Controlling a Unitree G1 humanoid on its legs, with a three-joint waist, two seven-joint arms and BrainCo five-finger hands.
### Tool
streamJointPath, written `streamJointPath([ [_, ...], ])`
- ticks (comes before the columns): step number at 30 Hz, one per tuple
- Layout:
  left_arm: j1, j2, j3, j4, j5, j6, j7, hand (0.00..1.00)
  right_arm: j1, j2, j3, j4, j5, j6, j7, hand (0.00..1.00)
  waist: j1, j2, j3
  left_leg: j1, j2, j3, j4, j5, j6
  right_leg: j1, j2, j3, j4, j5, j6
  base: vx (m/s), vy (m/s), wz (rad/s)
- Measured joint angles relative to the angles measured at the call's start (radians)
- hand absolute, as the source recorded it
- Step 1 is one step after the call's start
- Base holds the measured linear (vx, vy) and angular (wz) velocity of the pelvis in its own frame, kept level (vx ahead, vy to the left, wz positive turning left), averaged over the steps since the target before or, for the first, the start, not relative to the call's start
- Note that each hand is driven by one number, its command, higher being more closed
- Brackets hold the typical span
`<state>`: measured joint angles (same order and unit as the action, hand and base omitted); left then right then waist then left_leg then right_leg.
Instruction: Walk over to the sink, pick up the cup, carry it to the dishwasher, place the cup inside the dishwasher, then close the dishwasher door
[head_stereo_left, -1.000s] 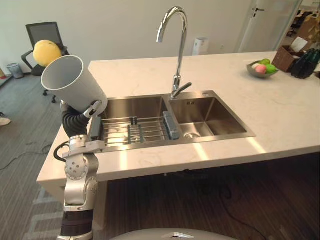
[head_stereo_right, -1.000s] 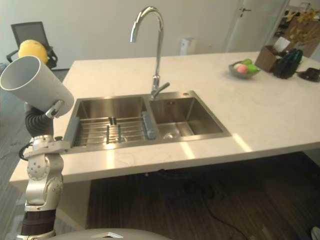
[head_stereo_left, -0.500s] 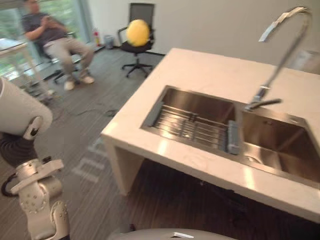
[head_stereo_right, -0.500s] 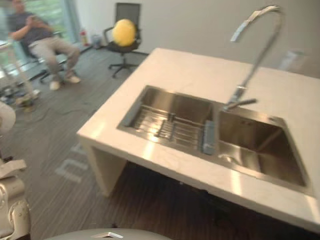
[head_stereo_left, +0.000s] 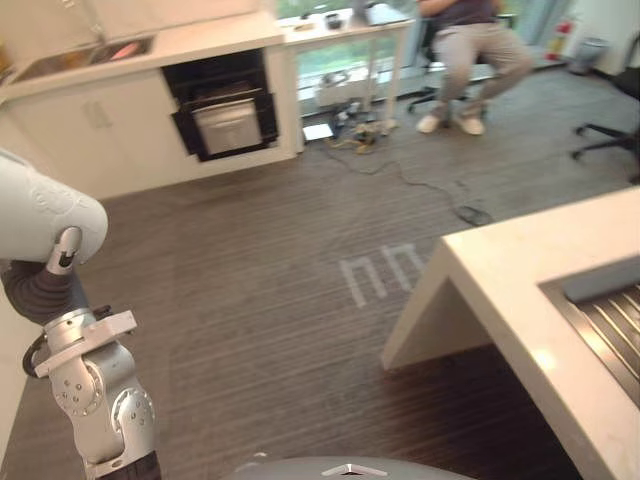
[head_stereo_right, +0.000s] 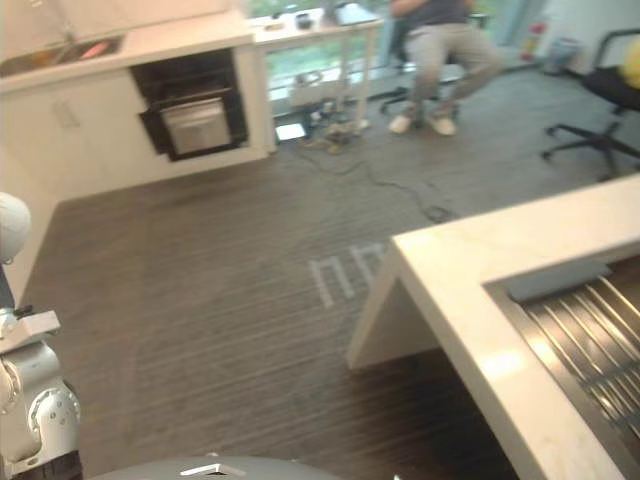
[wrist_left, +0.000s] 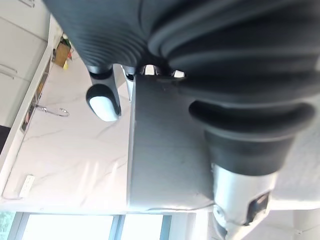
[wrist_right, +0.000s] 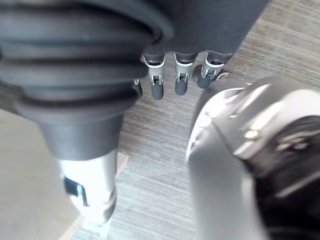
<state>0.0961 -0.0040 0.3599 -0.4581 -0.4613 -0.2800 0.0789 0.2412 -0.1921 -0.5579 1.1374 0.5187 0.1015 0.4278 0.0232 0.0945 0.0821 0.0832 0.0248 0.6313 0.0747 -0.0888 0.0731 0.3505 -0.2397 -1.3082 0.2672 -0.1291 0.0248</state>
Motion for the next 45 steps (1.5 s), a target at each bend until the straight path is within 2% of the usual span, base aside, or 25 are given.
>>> streamJointPath([
  [2, -0.021, 0.032, -0.069, -0.006, -0.005, 0.009, -0.02, 1.0, -0.03, 0.036, 0.007, -0.032, 0.006, -0.008, 0.011, 0.0, 0.001, -0.018, 0.003, 0.0, -0.033, -0.055, -0.079, 0.037, 0.013, 0.013, -0.003, -0.05, 0.017, 0.011, -0.012, -0.12, 0.029, 0.85],
  [3, -0.022, 0.036, -0.086, -0.007, -0.005, 0.018, -0.025, 1.0, -0.033, 0.038, 0.009, -0.041, 0.006, -0.009, 0.013, 0.0, 0.002, -0.016, 0.004, 0.0, -0.038, -0.064, -0.097, 0.042, 0.012, 0.012, -0.005, -0.052, 0.024, 0.018, -0.017, -0.1, 0.058, 0.62],
  [5, -0.026, 0.038, -0.128, -0.007, -0.005, 0.044, -0.045, 1.0, -0.024, 0.024, 0.027, -0.085, 0.008, -0.01, 0.014, 0.0, 0.01, 0.015, 0.008, -0.004, -0.054, -0.118, -0.117, 0.039, 0.013, 0.0, -0.032, 0.005, 0.092, 0.048, -0.054, -0.04, 0.15, 0.69],
  [6, -0.042, 0.044, -0.15, -0.004, -0.007, 0.045, -0.055, 1.0, -0.013, 0.024, 0.024, -0.111, 0.026, -0.012, 0.016, 0.0, 0.003, 0.026, 0.01, 0.006, -0.069, -0.171, -0.13, 0.054, 0.039, -0.025, -0.053, 0.119, 0.162, 0.058, -0.086, 0.02, 0.206, 0.84],
  [8, -0.078, 0.051, -0.197, 0.012, -0.008, 0.043, -0.063, 1.0, -0.003, 0.031, 0.021, -0.134, 0.037, -0.02, 0.021, 0.0, -0.021, 0.038, 0.003, -0.001, -0.074, -0.24, -0.148, 0.081, 0.079, -0.092, -0.033, 0.324, 0.18, -0.014, -0.082, -0.01, 0.216, 1.24],
  [9, -0.128, 0.062, -0.254, 0.055, -0.009, 0.036, -0.075, 1.0, 0.002, 0.044, 0.009, -0.14, 0.043, -0.022, 0.031, 0.0, -0.034, 0.038, 0.003, -0.025, -0.077, -0.321, -0.149, 0.095, 0.08, -0.155, 0.048, 0.555, 0.137, -0.066, -0.045, -0.12, 0.198, 1.8],
  [10, -0.17, 0.065, -0.304, 0.11, -0.008, 0.036, -0.085, 1.0, 0.01, 0.058, -0.005, -0.136, 0.045, -0.02, 0.033, 0.0, -0.041, 0.035, 0.004, -0.04, -0.078, -0.374, -0.157, 0.086, 0.047, -0.197, 0.117, 0.726, 0.104, -0.089, -0.035, -0.2, 0.247, 2.24],
  [11, -0.19, 0.064, -0.337, 0.182, -0.007, 0.04, -0.088, 1.0, 0.02, 0.094, -0.007, -0.125, 0.044, -0.02, 0.034, 0.0, -0.057, -0.017, 0.011, -0.051, -0.07, -0.327, -0.117, 0.0, -0.045, -0.238, 0.151, 0.912, 0.054, -0.092, -0.024, -0.16, 0.131, 1.73],
  [12, -0.206, 0.085, -0.336, 0.209, -0.006, 0.045, -0.081, 1.0, 0.022, 0.141, 0.0, -0.117, 0.046, -0.022, 0.042, 0.0, -0.058, -0.08, 0.008, -0.101, -0.036, -0.238, 0.059, -0.07, 0.095, -0.27, 0.097, 1.016, 0.054, -0.095, 0.027, -0.07, -0.096, 1.41],
  [13, -0.212, 0.098, -0.345, 0.228, -0.006, 0.047, -0.064, 1.0, 0.026, 0.169, -0.004, -0.117, 0.053, -0.047, 0.039, 0.0, -0.059, -0.106, 0.015, -0.108, 0.016, -0.235, 0.135, -0.073, 0.02, -0.277, 0.064, 1.097, 0.036, -0.111, 0.062, 0.04, -0.288, 0.78],
  [14, -0.21, 0.092, -0.349, 0.24, -0.005, 0.059, -0.055, 1.0, 0.036, 0.17, 0.004, -0.119, 0.057, -0.046, 0.043, 0.0, -0.063, -0.113, 0.011, -0.097, 0.016, -0.251, 0.127, -0.071, 0.014, -0.28, 0.053, 1.138, 0.022, -0.114, 0.069, 0.06, -0.228, 0.86],
  [15, -0.209, 0.076, -0.371, 0.247, 0.006, 0.086, -0.042, 1.0, 0.054, 0.17, 0.031, -0.132, 0.062, -0.051, 0.044, 0.0, -0.065, -0.111, -0.002, -0.085, 0.015, -0.288, 0.1, -0.057, 0.01, -0.281, 0.066, 1.17, 0.002, -0.098, 0.084, -0.01, 0.009, 1.02],
  [17, -0.208, 0.071, -0.413, 0.234, 0.015, 0.103, -0.039, 1.0, 0.062, 0.181, 0.046, -0.14, 0.063, -0.056, 0.038, 0.0, -0.067, -0.114, -0.012, -0.054, 0.003, -0.343, 0.031, -0.034, -0.004, -0.283, 0.069, 1.194, -0.03, -0.065, 0.11, -0.06, 0.075, 0.95],
  [21, -0.154, 0.066, -0.42, 0.218, 0.032, 0.123, -0.037, 1.0, 0.076, 0.163, 0.114, -0.139, 0.058, -0.054, 0.002, 0.0, -0.033, -0.113, -0.075, -0.007, -0.009, -0.385, -0.052, 0.02, -0.03, -0.295, 0.083, 1.176, -0.119, 0.019, 0.092, 0.02, -0.108, 0.37],
  [23, -0.11, 0.063, -0.421, 0.19, 0.031, 0.136, -0.039, 1.0, 0.078, 0.161, 0.131, -0.133, 0.047, -0.053, -0.002, 0.0, -0.033, -0.129, -0.094, -0.011, -0.021, -0.396, -0.054, 0.028, -0.051, -0.292, 0.09, 1.15, -0.196, 0.139, 0.071, 0.04, -0.266, 0.26],
  [25, -0.084, 0.054, -0.422, 0.191, 0.031, 0.15, -0.041, 1.0, 0.079, 0.14, 0.149, -0.123, 0.044, -0.054, -0.001, 0.0, -0.031, -0.12, -0.112, -0.017, -0.007, -0.412, -0.06, 0.031, -0.08, -0.272, 0.104, 1.134, -0.229, 0.124, 0.074, 0.08, -0.259, 0.19],
  [26, -0.07, 0.047, -0.421, 0.191, 0.031, 0.152, -0.044, 1.0, 0.076, 0.121, 0.166, -0.12, 0.044, -0.055, 0.003, 0.0, -0.03, -0.1, -0.118, -0.028, 0.007, -0.412, -0.063, 0.033, -0.095, -0.275, 0.118, 1.135, -0.242, 0.122, 0.072, 0.07, -0.222, 0.08],
  [30, -0.062, 0.032, -0.421, 0.192, 0.03, 0.153, -0.069, 1.0, 0.051, 0.07, 0.206, -0.09, 0.045, -0.055, 0.007, 0.0, -0.023, -0.066, -0.126, -0.03, 0.039, -0.405, -0.082, 0.046, -0.119, -0.276, 0.154, 1.14, -0.261, 0.107, 0.049, 0.01, -0.179, -0.05],
  [32, -0.062, 0.033, -0.411, 0.192, 0.027, 0.153, -0.071, 1.0, 0.033, 0.056, 0.214, -0.073, 0.044, -0.054, 0.007, 0.0, -0.023, -0.054, -0.122, -0.045, 0.053, -0.405, -0.035, 0.036, -0.127, -0.272, 0.162, 1.142, -0.256, 0.102, 0.041, -0.06, -0.116, 0.01],
  [35, -0.062, 0.036, -0.397, 0.19, 0.012, 0.152, -0.086, 1.0, 0.007, 0.033, 0.211, -0.052, 0.045, -0.048, 0.008, 0.0, -0.023, -0.039, -0.112, -0.049, 0.056, -0.415, -0.028, 0.038, -0.12, -0.266, 0.167, 1.135, -0.249, 0.099, 0.034, -0.11, -0.048, 0.14],
  [38, -0.056, 0.053, -0.384, 0.171, 0.011, 0.15, -0.102, 1.0, -0.003, 0.034, 0.188, -0.044, 0.045, -0.048, 0.012, 0.0, -0.024, -0.039, -0.11, -0.006, 0.046, -0.414, -0.118, 0.085, -0.114, -0.267, 0.168, 1.136, -0.244, 0.099, 0.032, -0.1, -0.005, 0.03],
  [40, -0.057, 0.071, -0.38, 0.148, 0.011, 0.131, -0.107, 1.0, -0.004, 0.039, 0.159, -0.04, 0.045, -0.046, 0.023, 0.0, -0.029, -0.039, -0.11, 0.005, 0.042, -0.412, -0.16, 0.112, -0.111, -0.276, 0.169, 1.136, -0.246, 0.099, 0.033, -0.08, 0.0, -0.01],
  [42, -0.057, 0.074, -0.38, 0.144, 0.01, 0.115, -0.106, 1.0, -0.008, 0.05, 0.138, -0.038, 0.045, -0.042, 0.028, 0.0, -0.033, -0.042, -0.107, -0.002, 0.04, -0.411, -0.16, 0.117, -0.11, -0.28, 0.167, 1.135, -0.254, 0.108, 0.033, -0.03, 0.002, -0.01],
  [43, -0.069, 0.082, -0.401, 0.175, -0.009, 0.106, -0.106, 1.0, -0.002, 0.128, 0.106, -0.043, 0.043, -0.071, 0.03, 0.0, -0.058, -0.128, -0.096, -0.006, 0.017, -0.39, -0.161, 0.134, -0.102, -0.248, 0.141, 1.127, -0.327, 0.18, 0.049, 0.0, 0.0, 0.0],
  [45, -0.069, 0.082, -0.401, 0.175, -0.009, 0.106, -0.106, 1.0, -0.002, 0.128, 0.106, -0.043, 0.043, -0.071, 0.03, 0.0, -0.058, -0.128, -0.096, -0.006, 0.017, -0.39, -0.161, 0.134, -0.102, -0.248, 0.141, 1.127, -0.327, 0.18, 0.049, 0.0, 0.0, 0.0],
])
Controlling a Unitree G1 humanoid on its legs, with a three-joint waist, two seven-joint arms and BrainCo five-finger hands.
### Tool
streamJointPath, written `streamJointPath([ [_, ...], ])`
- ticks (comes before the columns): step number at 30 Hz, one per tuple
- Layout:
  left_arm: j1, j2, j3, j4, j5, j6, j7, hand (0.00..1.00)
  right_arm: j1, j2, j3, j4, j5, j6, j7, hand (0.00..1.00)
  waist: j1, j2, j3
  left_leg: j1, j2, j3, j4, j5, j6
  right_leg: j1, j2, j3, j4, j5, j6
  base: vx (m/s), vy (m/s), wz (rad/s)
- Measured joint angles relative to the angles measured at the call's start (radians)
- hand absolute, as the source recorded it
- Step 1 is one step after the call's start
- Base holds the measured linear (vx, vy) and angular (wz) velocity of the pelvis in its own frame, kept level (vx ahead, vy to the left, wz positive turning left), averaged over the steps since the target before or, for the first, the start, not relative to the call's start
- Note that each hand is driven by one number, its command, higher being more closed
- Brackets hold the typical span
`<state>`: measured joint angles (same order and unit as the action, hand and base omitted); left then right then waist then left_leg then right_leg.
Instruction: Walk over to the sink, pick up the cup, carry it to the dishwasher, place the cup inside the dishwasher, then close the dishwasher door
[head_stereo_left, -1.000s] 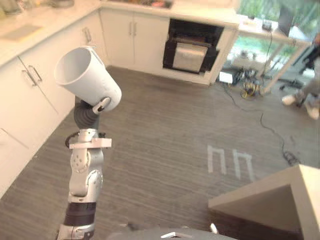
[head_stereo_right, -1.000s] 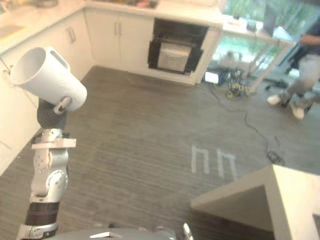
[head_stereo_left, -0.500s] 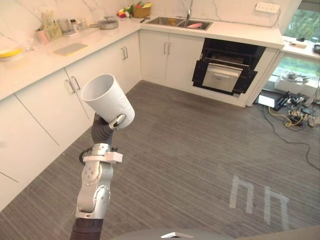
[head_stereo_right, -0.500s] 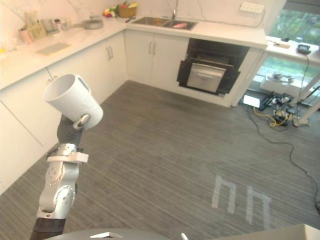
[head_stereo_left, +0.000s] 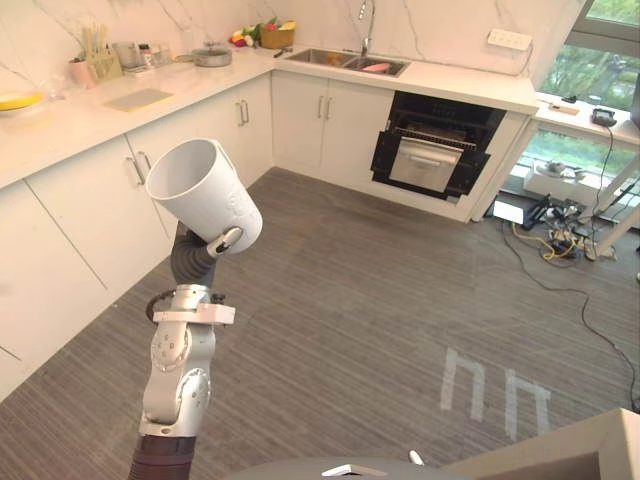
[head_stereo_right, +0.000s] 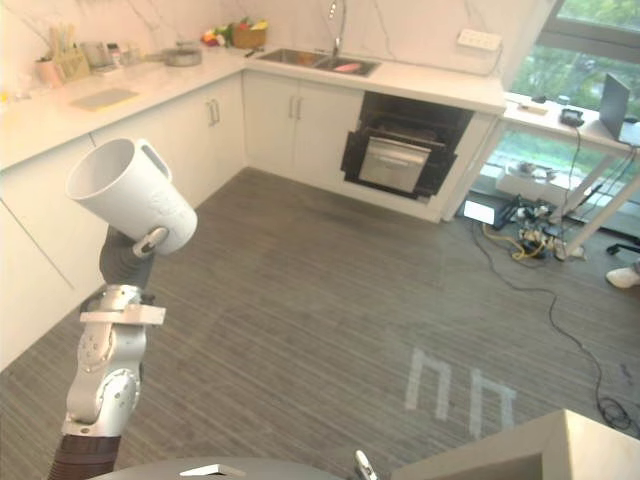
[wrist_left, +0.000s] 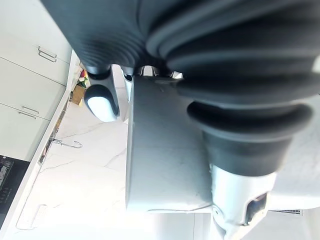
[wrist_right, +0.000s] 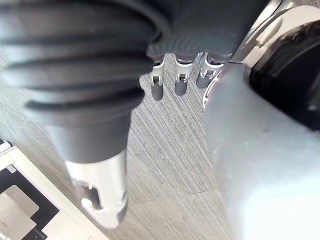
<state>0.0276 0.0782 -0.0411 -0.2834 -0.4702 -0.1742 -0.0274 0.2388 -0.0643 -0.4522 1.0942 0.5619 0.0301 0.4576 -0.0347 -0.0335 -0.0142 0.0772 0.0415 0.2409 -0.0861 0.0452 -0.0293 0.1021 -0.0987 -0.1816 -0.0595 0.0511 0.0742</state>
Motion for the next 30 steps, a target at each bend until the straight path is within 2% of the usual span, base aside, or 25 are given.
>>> streamJointPath([
  [7, 0.0, 0.0, 0.002, 0.023, 0.0, -0.012, 0.0, 1.0, 0.015, 0.015, 0.023, -0.029, -0.006, 0.002, -0.005, 0.0, -0.012, -0.008, 0.0, 0.01, 0.0, 0.009, -0.001, -0.002, 0.0, 0.003, 0.004, 0.009, -0.006, -0.002, -0.002, 0.01, 0.001, -0.04],
  [10, 0.005, -0.013, 0.004, 0.029, -0.006, -0.015, 0.002, 1.0, 0.026, 0.014, 0.076, -0.063, -0.01, 0.022, -0.013, 0.0, -0.024, -0.018, -0.006, 0.005, 0.002, 0.01, -0.001, -0.004, -0.001, -0.001, 0.005, 0.016, -0.006, -0.002, -0.002, 0.0, -0.002, -0.01],
  [14, 0.006, -0.031, 0.019, 0.029, -0.01, -0.034, 0.002, 1.0, 0.044, 0.012, 0.119, -0.1, -0.011, 0.033, -0.028, 0.0, -0.025, -0.025, -0.01, 0.008, 0.002, 0.009, -0.001, -0.006, -0.002, -0.001, 0.006, 0.027, 0.0, -0.002, -0.002, 0.01, 0.0, -0.02],
  [22, 0.02, -0.05, 0.021, 0.025, -0.034, -0.034, 0.001, 1.0, 0.072, 0.003, 0.177, -0.136, -0.011, 0.044, -0.032, 0.0, -0.022, -0.031, -0.015, 0.008, 0.001, -0.02, -0.001, -0.002, -0.001, 0.004, 0.003, -0.001, 0.013, -0.012, -0.004, -0.01, -0.005, 0.09],
  [26, 0.047, -0.05, 0.022, 0.02, -0.037, -0.034, 0.002, 1.0, 0.07, -0.005, 0.192, -0.136, -0.01, 0.054, -0.031, 0.0, -0.022, -0.032, -0.016, 0.017, 0.005, -0.021, 0.008, -0.011, 0.008, -0.002, 0.008, 0.006, 0.051, -0.048, -0.005, 0.0, 0.0, 0.0],
  [28, 0.064, -0.049, 0.03, 0.02, -0.038, -0.034, 0.002, 1.0, 0.063, -0.017, 0.204, -0.137, -0.011, 0.059, -0.031, 0.0, -0.019, -0.034, -0.002, -0.027, 0.023, -0.02, 0.138, -0.082, 0.001, -0.003, 0.017, 0.017, 0.087, -0.074, -0.011, 0.01, -0.057, -0.07],
  [30, 0.098, -0.057, 0.05, 0.017, -0.038, -0.035, 0.006, 1.0, 0.056, -0.035, 0.215, -0.138, -0.011, 0.069, -0.03, 0.0, -0.001, -0.001, 0.021, -0.093, 0.094, -0.011, 0.367, -0.199, -0.028, -0.002, 0.052, 0.054, 0.136, -0.12, -0.034, 0.03, -0.073, -0.22],
])
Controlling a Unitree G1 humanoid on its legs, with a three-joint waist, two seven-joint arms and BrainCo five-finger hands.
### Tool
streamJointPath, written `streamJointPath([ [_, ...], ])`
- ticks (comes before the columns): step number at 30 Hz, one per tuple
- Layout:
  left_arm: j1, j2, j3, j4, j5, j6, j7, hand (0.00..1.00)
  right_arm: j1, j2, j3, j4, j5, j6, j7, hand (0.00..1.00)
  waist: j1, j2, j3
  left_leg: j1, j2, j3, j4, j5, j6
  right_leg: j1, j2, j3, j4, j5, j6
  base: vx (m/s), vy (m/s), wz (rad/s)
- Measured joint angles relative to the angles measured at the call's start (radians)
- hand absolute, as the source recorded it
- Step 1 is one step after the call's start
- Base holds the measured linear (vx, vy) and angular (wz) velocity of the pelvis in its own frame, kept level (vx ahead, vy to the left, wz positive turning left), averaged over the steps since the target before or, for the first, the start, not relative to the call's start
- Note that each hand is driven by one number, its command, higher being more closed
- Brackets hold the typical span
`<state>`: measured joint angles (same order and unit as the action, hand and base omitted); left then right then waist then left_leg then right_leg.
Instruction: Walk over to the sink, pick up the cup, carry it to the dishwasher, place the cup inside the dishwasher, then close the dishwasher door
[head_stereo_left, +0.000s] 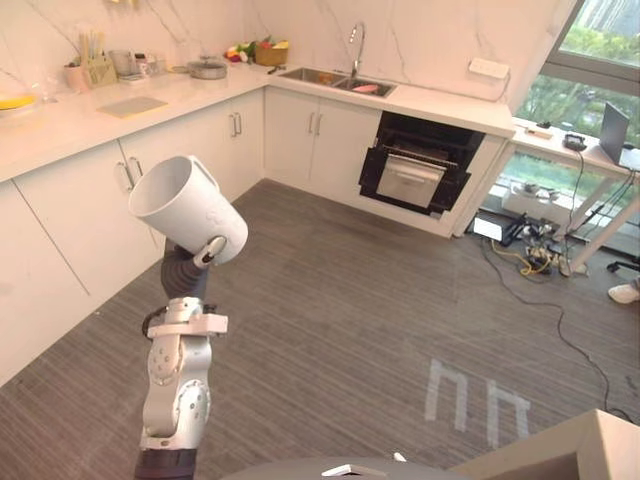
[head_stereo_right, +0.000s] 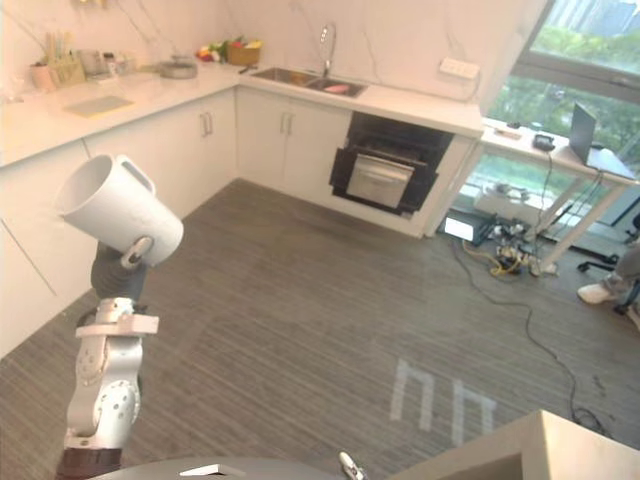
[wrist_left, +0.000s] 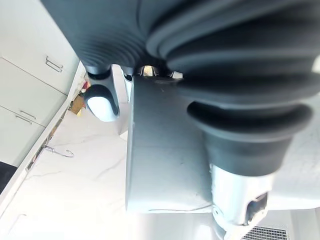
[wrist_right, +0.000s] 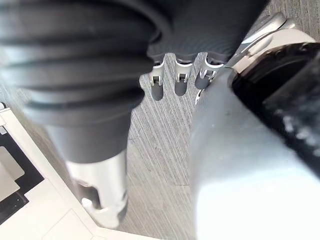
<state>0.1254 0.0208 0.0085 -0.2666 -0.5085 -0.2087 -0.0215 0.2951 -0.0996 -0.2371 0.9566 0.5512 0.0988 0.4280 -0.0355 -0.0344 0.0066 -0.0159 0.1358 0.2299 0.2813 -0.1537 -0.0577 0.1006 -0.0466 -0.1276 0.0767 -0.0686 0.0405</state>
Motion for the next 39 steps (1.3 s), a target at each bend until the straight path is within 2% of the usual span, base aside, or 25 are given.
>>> streamJointPath([
  [3, 0.03, -0.008, 0.049, 0.002, 0.0, 0.0, -0.008, 1.0, -0.021, -0.03, -0.002, 0.009, -0.008, 0.015, 0.007, 0.0, 0.008, 0.029, 0.016, -0.042, 0.048, 0.019, 0.122, -0.021, -0.048, 0.008, 0.021, 0.017, 0.0, -0.009, -0.015, 0.04, -0.024, -0.06],
  [5, 0.035, -0.011, 0.078, 0.003, 0.0, -0.004, -0.015, 1.0, -0.054, -0.034, -0.021, 0.025, -0.009, 0.014, 0.011, 0.0, 0.008, 0.016, 0.064, -0.082, 0.033, 0.016, 0.155, -0.045, -0.056, 0.025, -0.008, 0.028, -0.006, -0.007, -0.017, -0.08, -0.01, 0.02],
  [6, 0.04, -0.013, 0.082, 0.004, 0.0, -0.007, -0.018, 1.0, -0.078, -0.049, -0.042, 0.048, -0.01, 0.01, 0.016, 0.0, 0.011, 0.019, 0.092, -0.098, 0.0, -0.017, 0.075, -0.028, -0.052, 0.04, -0.033, 0.031, -0.019, -0.009, -0.014, -0.22, 0.016, -0.01],
  [7, 0.062, -0.027, 0.082, -0.002, -0.001, -0.014, -0.028, 1.0, -0.081, -0.077, -0.049, 0.057, -0.01, 0.001, 0.026, 0.0, 0.021, 0.059, 0.095, -0.116, -0.015, -0.086, -0.032, 0.012, -0.069, 0.041, -0.037, 0.041, -0.053, -0.01, -0.013, -0.16, 0.075, -0.1],
  [9, 0.086, -0.047, 0.091, -0.008, -0.001, -0.023, -0.033, 1.0, -0.086, -0.105, -0.048, 0.074, -0.01, -0.01, 0.036, 0.0, 0.036, 0.103, 0.095, -0.133, -0.012, -0.13, -0.065, 0.039, -0.09, 0.054, -0.027, 0.065, -0.104, -0.011, -0.011, 0.33, 0.069, -0.36],
  [10, 0.103, -0.052, 0.109, -0.002, -0.002, -0.039, -0.036, 1.0, -0.106, -0.097, -0.052, 0.092, -0.019, -0.03, 0.049, 0.0, 0.053, 0.128, 0.102, -0.146, -0.02, -0.146, 0.005, 0.037, -0.08, 0.067, 0.001, 0.1, 0.006, -0.045, -0.001, 0.53, -0.006, -0.41],
  [11, 0.106, -0.042, 0.114, 0.0, -0.005, -0.046, -0.037, 1.0, -0.103, -0.09, -0.05, 0.095, -0.02, -0.034, 0.05, 0.0, 0.059, 0.1, 0.109, -0.152, -0.036, -0.144, 0.042, 0.029, -0.069, 0.086, -0.013, 0.101, -0.003, -0.083, 0.014, 0.37, 0.109, -0.33],
  [13, 0.124, -0.034, 0.116, 0.006, -0.033, -0.045, -0.053, 1.0, -0.106, -0.083, -0.049, 0.126, -0.023, -0.041, 0.051, 0.0, 0.063, 0.086, 0.089, -0.165, -0.058, -0.139, 0.122, 0.023, 0.025, 0.09, -0.03, 0.117, 0.046, -0.145, 0.031, 0.25, 0.228, -0.18],
  [15, 0.116, -0.011, 0.107, 0.007, -0.043, -0.046, -0.073, 1.0, -0.085, -0.064, -0.053, 0.131, -0.018, -0.052, 0.049, 0.0, 0.06, 0.039, 0.046, -0.15, -0.116, -0.119, 0.098, 0.005, 0.047, 0.074, -0.093, 0.116, 0.082, -0.184, 0.048, 0.32, 0.229, -0.03],
  [17, 0.068, 0.0, 0.067, 0.024, -0.049, -0.043, -0.1, 1.0, -0.071, -0.043, -0.109, 0.13, -0.011, -0.078, 0.051, 0.0, 0.055, 0.031, 0.029, -0.108, -0.151, -0.112, 0.077, -0.022, 0.074, -0.005, -0.124, 0.117, 0.316, -0.185, 0.068, 0.31, 0.236, 0.1],
  [19, 0.038, 0.002, 0.058, 0.018, -0.048, -0.036, -0.105, 1.0, -0.078, -0.028, -0.142, 0.13, -0.007, -0.091, 0.052, 0.0, 0.051, 0.019, 0.042, -0.058, -0.169, -0.106, 0.055, -0.031, 0.098, -0.074, -0.15, 0.115, 0.508, -0.161, 0.104, 0.11, 0.173, 0.04],
  [20, 0.018, 0.008, 0.041, 0.018, -0.044, -0.03, -0.107, 1.0, -0.077, -0.01, -0.164, 0.119, -0.006, -0.109, 0.059, 0.0, 0.042, 0.002, 0.051, 0.003, -0.196, -0.116, 0.011, -0.05, 0.11, -0.137, -0.188, 0.093, 0.686, -0.079, 0.085, 0.22, 0.201, 0.12],
  [21, 0.014, 0.019, 0.024, 0.017, -0.034, -0.023, -0.107, 1.0, -0.074, -0.006, -0.171, 0.119, 0.0, -0.129, 0.068, 0.0, 0.028, 0.009, 0.054, 0.075, -0.208, -0.125, -0.042, -0.052, 0.123, -0.183, -0.209, 0.072, 0.825, -0.007, 0.022, 0.26, 0.198, 0.11],
  [23, 0.004, 0.034, -0.009, 0.015, -0.016, -0.005, -0.084, 1.0, -0.071, 0.001, -0.168, 0.116, 0.001, -0.14, 0.086, 0.0, 0.015, 0.008, 0.051, 0.15, -0.21, -0.139, -0.093, -0.06, 0.137, -0.257, -0.179, 0.048, 0.925, -0.089, -0.013, 0.32, 0.152, 0.16],
  [26, -0.043, 0.04, -0.041, 0.029, -0.013, 0.024, -0.064, 1.0, -0.063, 0.043, -0.181, 0.109, 0.006, -0.145, 0.092, 0.0, -0.016, 0.008, 0.057, 0.206, -0.211, -0.192, -0.147, -0.064, 0.15, -0.382, -0.084, 0.012, 0.834, -0.18, -0.009, 0.28, -0.009, 0.56],
  [29, -0.074, 0.035, -0.081, 0.046, -0.018, 0.045, -0.066, 1.0, -0.028, 0.091, -0.198, 0.056, 0.023, -0.161, 0.091, 0.0, -0.05, 0.025, 0.083, 0.292, -0.189, -0.246, -0.163, -0.106, 0.133, -0.446, -0.046, -0.046, 0.554, -0.15, -0.028, 0.11, -0.102, 0.7],
  [30, -0.075, 0.028, -0.099, 0.045, -0.02, 0.049, -0.07, 1.0, -0.02, 0.098, -0.195, 0.036, 0.033, -0.166, 0.09, 0.0, -0.056, 0.047, 0.088, 0.338, -0.154, -0.258, -0.161, -0.148, 0.115, -0.45, -0.026, -0.04, 0.4, -0.073, -0.033, 0.45, -0.018, 0.57],
  [31, -0.075, 0.025, -0.109, 0.04, -0.021, 0.049, -0.074, 1.0, -0.01, 0.097, -0.184, 0.038, 0.032, -0.166, 0.09, 0.0, -0.055, 0.046, 0.087, 0.37, -0.139, -0.253, -0.16, -0.17, 0.107, -0.449, -0.025, -0.033, 0.327, -0.02, -0.03, 0.57, -0.019, 0.55],
  [32, -0.075, 0.024, -0.114, 0.038, -0.021, 0.049, -0.075, 1.0, -0.005, 0.097, -0.164, 0.041, 0.03, -0.162, 0.091, 0.0, -0.054, 0.04, 0.085, 0.389, -0.134, -0.252, -0.159, -0.185, 0.1, -0.449, -0.029, -0.031, 0.289, 0.01, -0.03, 0.66, -0.089, 0.44],
  [33, -0.066, 0.018, -0.117, 0.039, -0.022, 0.049, -0.078, 1.0, 0.002, 0.098, -0.142, 0.052, 0.031, -0.145, 0.087, 0.0, -0.048, 0.024, 0.071, 0.432, -0.123, -0.242, -0.155, -0.222, 0.079, -0.449, -0.047, -0.029, 0.268, 0.137, -0.031, 0.68, -0.139, 0.31],
  [34, -0.051, 0.011, -0.115, 0.044, -0.024, 0.048, -0.079, 1.0, 0.0, 0.087, -0.131, 0.055, 0.034, -0.129, 0.095, 0.0, -0.046, 0.033, 0.06, 0.444, -0.101, -0.223, -0.141, -0.226, 0.073, -0.453, -0.032, -0.045, 0.314, 0.15, -0.038, 0.68, -0.132, 0.24],
  [36, -0.039, 0.002, -0.128, 0.042, -0.031, 0.049, -0.083, 1.0, -0.008, 0.052, -0.109, 0.046, 0.032, -0.107, 0.085, 0.0, -0.043, 0.064, 0.062, 0.415, -0.066, -0.199, -0.039, -0.189, 0.072, -0.447, -0.01, -0.068, 0.368, 0.074, -0.054, 0.57, -0.112, 0.01],
  [37, -0.039, -0.002, -0.136, 0.041, -0.034, 0.049, -0.083, 1.0, -0.009, 0.043, -0.103, 0.039, 0.033, -0.087, 0.085, 0.0, -0.041, 0.075, 0.07, 0.381, -0.049, -0.196, 0.085, -0.139, 0.046, -0.413, 0.008, -0.076, 0.381, 0.024, -0.055, 0.54, -0.135, -0.02],
  [38, -0.04, -0.006, -0.14, 0.039, -0.037, 0.048, -0.083, 1.0, -0.009, 0.038, -0.102, 0.037, 0.033, -0.079, 0.084, 0.0, -0.041, 0.084, 0.081, 0.353, -0.032, -0.194, 0.184, -0.105, 0.003, -0.378, 0.019, -0.076, 0.371, 0.006, -0.058, 0.47, -0.157, -0.05],
  [39, -0.041, -0.017, -0.148, 0.038, -0.038, 0.042, -0.083, 1.0, -0.002, 0.025, -0.098, 0.018, 0.033, -0.067, 0.079, 0.0, -0.033, 0.1, 0.095, 0.257, 0.002, -0.196, 0.433, 0.043, -0.111, -0.309, 0.043, -0.074, 0.344, -0.025, -0.065, 0.45, -0.108, -0.03],
])
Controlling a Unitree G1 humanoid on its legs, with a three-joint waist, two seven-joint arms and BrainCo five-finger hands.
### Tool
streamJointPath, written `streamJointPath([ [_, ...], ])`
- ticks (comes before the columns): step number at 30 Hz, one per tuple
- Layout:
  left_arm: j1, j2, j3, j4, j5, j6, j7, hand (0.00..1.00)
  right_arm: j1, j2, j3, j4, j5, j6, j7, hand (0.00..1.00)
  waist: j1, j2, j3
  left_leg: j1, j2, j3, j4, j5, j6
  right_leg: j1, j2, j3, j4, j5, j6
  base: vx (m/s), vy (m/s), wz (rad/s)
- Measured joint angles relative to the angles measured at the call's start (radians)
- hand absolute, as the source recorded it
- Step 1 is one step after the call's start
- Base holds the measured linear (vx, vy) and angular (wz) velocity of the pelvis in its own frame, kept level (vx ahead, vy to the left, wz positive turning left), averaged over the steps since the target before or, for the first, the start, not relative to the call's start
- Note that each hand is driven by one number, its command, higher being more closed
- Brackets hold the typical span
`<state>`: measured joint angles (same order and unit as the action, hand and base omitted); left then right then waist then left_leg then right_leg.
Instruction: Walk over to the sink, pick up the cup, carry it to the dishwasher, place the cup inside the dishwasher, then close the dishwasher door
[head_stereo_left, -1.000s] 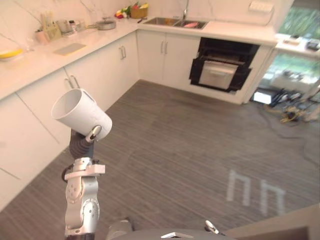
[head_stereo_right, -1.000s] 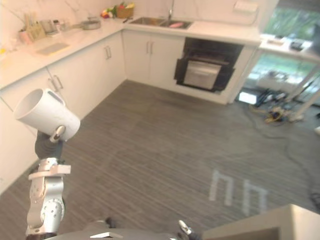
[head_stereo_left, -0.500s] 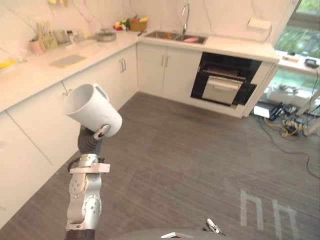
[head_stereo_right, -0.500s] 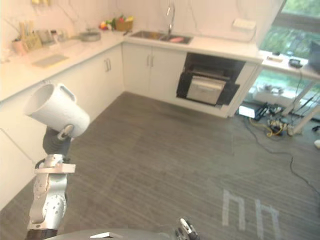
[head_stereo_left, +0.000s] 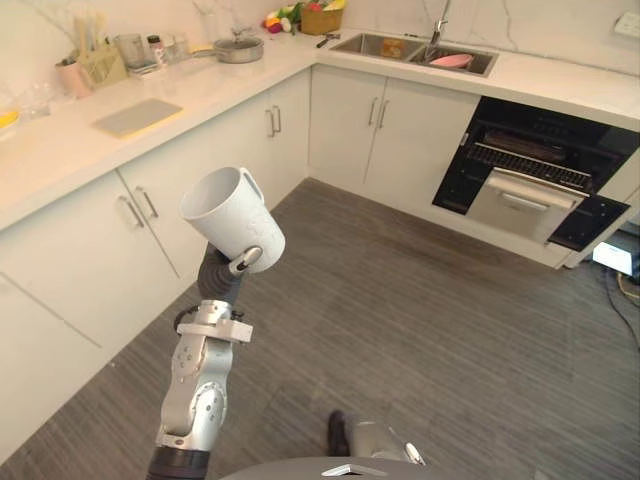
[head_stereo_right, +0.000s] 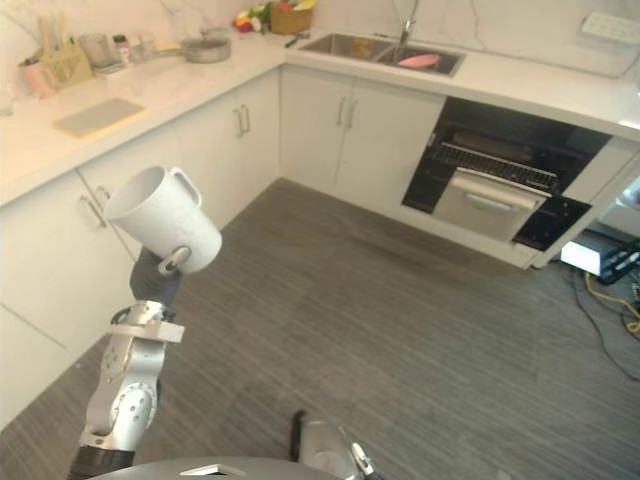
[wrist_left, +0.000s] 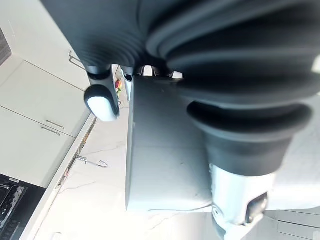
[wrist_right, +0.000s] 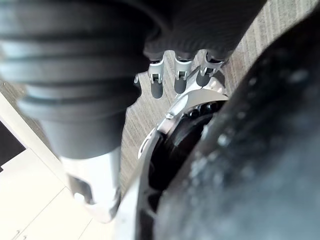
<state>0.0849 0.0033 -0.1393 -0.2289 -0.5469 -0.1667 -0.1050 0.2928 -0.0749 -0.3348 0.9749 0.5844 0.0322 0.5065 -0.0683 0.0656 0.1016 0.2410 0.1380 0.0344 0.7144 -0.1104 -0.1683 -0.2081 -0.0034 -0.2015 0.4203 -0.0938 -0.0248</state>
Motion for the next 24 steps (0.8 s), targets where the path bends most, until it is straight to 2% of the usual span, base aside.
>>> streamJointPath([
  [1, 0.0, -0.02, -0.014, -0.001, 0.0, -0.005, -0.004, 1.0, 0.01, -0.015, 0.014, -0.026, 0.001, 0.006, -0.017, 0.0, 0.011, 0.012, 0.003, -0.143, 0.046, -0.001, 0.254, 0.14, -0.042, 0.063, 0.023, 0.0, -0.041, -0.024, -0.014, 0.46, -0.097, -0.02],
  [2, -0.001, -0.035, -0.02, -0.006, 0.001, -0.005, -0.006, 1.0, 0.012, -0.02, 0.015, -0.034, 0.004, 0.006, -0.019, 0.0, 0.014, 0.023, 0.011, -0.215, 0.07, 0.006, 0.362, 0.132, -0.021, 0.105, 0.036, -0.002, -0.065, -0.031, -0.019, 0.48, -0.061, -0.03],
  [3, 0.006, -0.054, -0.02, -0.02, 0.003, -0.006, -0.01, 1.0, 0.021, -0.025, 0.017, -0.048, 0.005, 0.0, -0.029, 0.0, 0.026, 0.03, 0.018, -0.326, 0.103, 0.04, 0.478, 0.092, 0.032, 0.179, 0.049, -0.002, -0.116, -0.042, -0.024, 0.36, -0.048, -0.09],
  [4, 0.008, -0.056, -0.019, -0.025, 0.003, -0.006, -0.01, 1.0, 0.024, -0.026, 0.017, -0.048, 0.005, -0.005, -0.032, 0.0, 0.033, 0.028, 0.016, -0.367, 0.11, 0.063, 0.49, 0.061, 0.058, 0.212, 0.049, 0.0, -0.141, -0.045, -0.023, 0.5, -0.051, -0.26],
  [5, 0.009, -0.053, -0.017, -0.042, 0.003, -0.008, -0.012, 1.0, 0.031, -0.03, 0.018, -0.05, 0.009, -0.015, -0.031, 0.0, 0.055, 0.024, 0.014, -0.456, 0.122, 0.13, 0.409, -0.026, 0.107, 0.286, 0.047, 0.019, -0.2, -0.048, -0.025, 0.48, -0.011, -0.39],
  [6, 0.017, -0.053, -0.008, -0.056, 0.003, -0.01, -0.011, 1.0, 0.024, -0.035, 0.022, -0.059, 0.016, -0.02, -0.027, 0.0, 0.068, 0.022, 0.014, -0.485, 0.12, 0.169, 0.292, -0.065, 0.115, 0.316, 0.045, 0.042, -0.222, -0.054, -0.022, 0.47, 0.019, -0.51],
  [7, 0.029, -0.053, 0.0, -0.069, 0.003, -0.01, -0.011, 1.0, 0.01, -0.038, 0.024, -0.064, 0.017, -0.027, -0.024, 0.0, 0.072, 0.019, 0.012, -0.491, 0.112, 0.191, 0.183, -0.082, 0.12, 0.327, 0.041, 0.058, -0.232, -0.058, -0.019, 0.14, 0.023, -0.73],
  [8, 0.055, -0.053, 0.014, -0.091, 0.002, -0.017, -0.012, 1.0, -0.018, -0.039, 0.033, -0.089, 0.018, -0.036, -0.013, 0.0, 0.078, 0.014, 0.009, -0.482, 0.081, 0.209, -0.101, -0.084, 0.125, 0.336, 0.035, 0.093, -0.236, -0.068, -0.003, -0.07, 0.024, -0.84],
  [9, 0.077, -0.049, 0.016, -0.096, 0.003, -0.026, -0.013, 1.0, -0.035, -0.038, 0.044, -0.107, 0.021, -0.048, -0.003, 0.0, 0.082, 0.006, 0.005, -0.463, 0.039, 0.18, -0.361, -0.03, 0.123, 0.344, 0.029, 0.127, -0.237, -0.093, 0.014, -0.12, 0.04, -0.85],
  [10, 0.087, -0.048, 0.016, -0.094, 0.003, -0.029, -0.014, 1.0, -0.046, -0.037, 0.048, -0.109, 0.027, -0.052, 0.0, 0.0, 0.089, 0.0, 0.001, -0.46, 0.019, 0.152, -0.423, 0.032, 0.125, 0.348, 0.024, 0.143, -0.234, -0.108, 0.021, 0.15, 0.157, -0.97],
  [11, 0.121, -0.041, 0.025, -0.094, 0.003, -0.038, -0.024, 1.0, -0.063, -0.031, 0.06, -0.109, 0.043, -0.05, 0.001, 0.0, 0.108, -0.019, -0.014, -0.424, -0.015, 0.121, -0.47, 0.142, 0.135, 0.359, 0.014, 0.199, -0.234, -0.13, 0.043, 0.39, 0.22, -0.83],
  [12, 0.137, -0.03, 0.037, -0.094, 0.003, -0.041, -0.035, 1.0, -0.077, -0.004, 0.064, -0.102, 0.05, -0.051, -0.005, 0.0, 0.111, -0.05, -0.03, -0.412, -0.038, 0.135, -0.471, 0.139, 0.15, 0.373, -0.014, 0.225, -0.243, -0.14, 0.055, 0.58, 0.272, -0.73],
  [13, 0.139, -0.01, 0.043, -0.094, 0.003, -0.042, -0.041, 1.0, -0.084, 0.022, 0.078, -0.096, 0.059, -0.055, -0.012, 0.0, 0.108, -0.088, -0.045, -0.418, -0.048, 0.157, -0.444, 0.104, 0.163, 0.375, -0.04, 0.229, -0.251, -0.139, 0.062, 0.52, 0.221, -0.37],
  [14, 0.138, -0.002, 0.049, -0.095, 0.003, -0.042, -0.042, 1.0, -0.09, 0.036, 0.078, -0.089, 0.058, -0.053, -0.018, 0.0, 0.116, -0.102, -0.045, -0.416, -0.048, 0.167, -0.409, 0.066, 0.162, 0.385, -0.046, 0.232, -0.246, -0.13, 0.074, 0.46, 0.198, -0.31],
  [15, 0.14, 0.001, 0.053, -0.095, 0.003, -0.042, -0.042, 1.0, -0.091, 0.044, 0.073, -0.089, 0.059, -0.054, -0.027, 0.0, 0.121, -0.107, -0.043, -0.4, -0.045, 0.181, -0.383, 0.032, 0.162, 0.387, -0.051, 0.234, -0.21, -0.125, 0.08, 0.37, 0.165, -0.38],
  [17, 0.138, 0.008, 0.054, -0.103, 0.003, -0.042, -0.054, 1.0, -0.08, 0.062, 0.033, -0.091, 0.085, -0.057, -0.037, 0.0, 0.123, -0.111, -0.033, -0.296, -0.062, 0.201, -0.404, -0.034, 0.17, 0.325, -0.069, 0.229, 0.078, -0.14, 0.116, 0.17, 0.141, -0.3],
  [18, 0.136, 0.02, 0.046, -0.117, 0.004, -0.045, -0.064, 1.0, -0.058, 0.077, 0.012, -0.088, 0.106, -0.059, -0.036, 0.0, 0.116, -0.123, -0.033, -0.235, -0.093, 0.221, -0.411, -0.073, 0.182, 0.194, -0.111, 0.233, 0.39, -0.072, 0.155, 0.03, 0.141, -0.05],
  [19, 0.131, 0.036, 0.034, -0.116, 0.012, -0.049, -0.079, 1.0, -0.031, 0.086, -0.006, -0.073, 0.118, -0.069, -0.032, 0.0, 0.093, -0.139, -0.045, -0.18, -0.122, 0.217, -0.416, -0.116, 0.201, 0.111, -0.138, 0.234, 0.597, 0.088, 0.138, 0.09, 0.156, 0.04],
  [20, 0.129, 0.039, 0.027, -0.111, 0.018, -0.05, -0.083, 1.0, -0.024, 0.083, -0.018, -0.073, 0.118, -0.074, -0.031, 0.0, 0.085, -0.142, -0.048, -0.155, -0.128, 0.214, -0.421, -0.133, 0.206, 0.086, -0.141, 0.236, 0.642, 0.126, 0.113, 0.3, 0.164, 0.14],
  [21, 0.114, 0.041, 0.024, -0.102, 0.031, -0.051, -0.083, 1.0, -0.007, 0.078, -0.036, -0.057, 0.117, -0.078, -0.029, 0.0, 0.067, -0.129, -0.053, -0.119, -0.129, 0.213, -0.43, -0.156, 0.207, 0.021, -0.138, 0.215, 0.687, 0.1, 0.063, 0.4, 0.155, 0.08],
  [22, 0.091, 0.047, 0.023, -0.084, 0.034, -0.049, -0.081, 1.0, 0.009, 0.088, -0.053, -0.047, 0.119, -0.084, -0.03, 0.0, 0.046, -0.123, -0.054, -0.087, -0.128, 0.21, -0.455, -0.166, 0.203, -0.055, -0.13, 0.184, 0.716, 0.023, 0.037, 0.4, 0.114, 0.1],
  [24, 0.047, 0.056, 0.011, -0.055, 0.04, -0.038, -0.08, 1.0, 0.044, 0.121, -0.084, -0.046, 0.144, -0.099, -0.032, 0.0, 0.009, -0.12, -0.051, -0.029, -0.119, 0.192, -0.508, -0.17, 0.19, -0.132, -0.112, 0.11, 0.678, -0.049, 0.045, 0.39, 0.019, 0.22],
])
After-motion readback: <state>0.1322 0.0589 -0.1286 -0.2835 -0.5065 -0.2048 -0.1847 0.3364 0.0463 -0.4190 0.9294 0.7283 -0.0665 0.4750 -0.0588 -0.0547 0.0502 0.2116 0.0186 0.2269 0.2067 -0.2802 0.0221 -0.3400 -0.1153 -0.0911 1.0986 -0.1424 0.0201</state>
